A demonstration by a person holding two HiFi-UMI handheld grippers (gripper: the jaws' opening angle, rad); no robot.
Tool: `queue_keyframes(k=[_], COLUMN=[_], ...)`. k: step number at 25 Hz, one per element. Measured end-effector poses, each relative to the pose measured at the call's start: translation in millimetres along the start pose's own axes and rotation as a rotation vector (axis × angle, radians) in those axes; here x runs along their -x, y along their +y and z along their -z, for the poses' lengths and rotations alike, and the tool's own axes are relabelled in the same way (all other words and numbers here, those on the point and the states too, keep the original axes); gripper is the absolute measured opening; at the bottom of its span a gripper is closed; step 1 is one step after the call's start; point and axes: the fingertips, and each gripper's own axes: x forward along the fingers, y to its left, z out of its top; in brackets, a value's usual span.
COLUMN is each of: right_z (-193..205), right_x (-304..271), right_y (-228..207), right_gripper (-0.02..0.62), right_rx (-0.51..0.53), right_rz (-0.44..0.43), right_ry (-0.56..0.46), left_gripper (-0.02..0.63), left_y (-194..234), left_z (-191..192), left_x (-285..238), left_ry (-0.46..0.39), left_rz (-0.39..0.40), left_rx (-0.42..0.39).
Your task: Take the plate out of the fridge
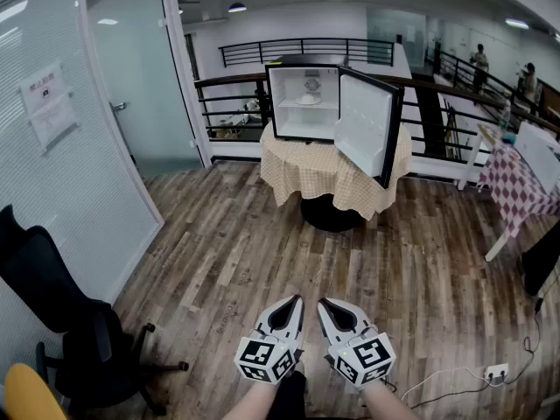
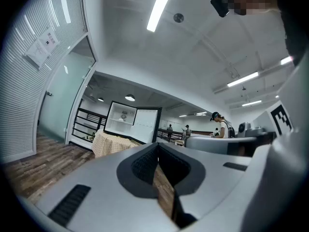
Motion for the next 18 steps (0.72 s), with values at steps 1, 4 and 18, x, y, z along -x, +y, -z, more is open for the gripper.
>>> queue_keyframes(k=[1,4,18], right_z=[1.1,2.9,0.0], right_x=[-6.9,-31.0,-157.4], right_y=[-7.8,-31.7,-91.3], right_gripper=[0.035,0.035,0.037], right_rx=[-0.004,-0.02,-0.038], right_rz=[0.005,0.02,0.038], right_ry=[0.002,0.008,0.042], left_gripper=[0.008,0.008,0.008], left_y=[5.0,21.5,123.6], left_z=[1.1,1.6,-14.2], left_x=[-9.4,-38.1,-133.0], left_ry=[0.001,0.003,0.03], left_rz=[0.002,0.01,0.019], left_rx=[0.003,0.008,0.023])
